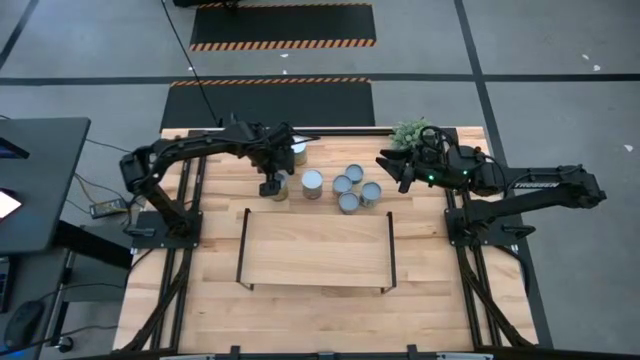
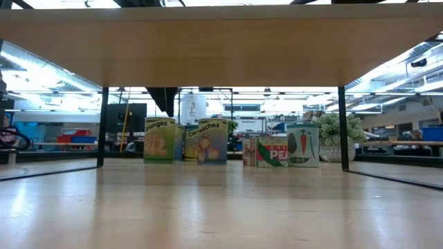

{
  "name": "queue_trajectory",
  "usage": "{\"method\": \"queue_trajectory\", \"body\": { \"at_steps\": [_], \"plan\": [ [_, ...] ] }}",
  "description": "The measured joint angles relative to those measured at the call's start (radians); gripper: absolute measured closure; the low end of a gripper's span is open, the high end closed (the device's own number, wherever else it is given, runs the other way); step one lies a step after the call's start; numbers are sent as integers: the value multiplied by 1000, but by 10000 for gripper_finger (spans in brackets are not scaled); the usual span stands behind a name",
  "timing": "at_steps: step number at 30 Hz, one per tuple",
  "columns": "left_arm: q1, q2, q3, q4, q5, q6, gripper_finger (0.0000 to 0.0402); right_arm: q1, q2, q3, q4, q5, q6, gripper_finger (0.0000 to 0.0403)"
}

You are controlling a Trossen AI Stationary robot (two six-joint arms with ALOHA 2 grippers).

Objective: Pick and place cans onto a shelf
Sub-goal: Put the canned oranges on the shelf

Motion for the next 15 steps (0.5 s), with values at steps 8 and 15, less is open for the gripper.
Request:
{"method": "queue_trajectory", "body": {
  "at_steps": [8, 15],
  "plan": [
    [0, 0, -5, 7, -1, 12, 43, 0, 0, 0, 15, 0, 0, 186],
    [0, 8, -13, 7, -4, 29, 43, 0, 0, 0, 20, 0, 0, 186]
  ]
}}
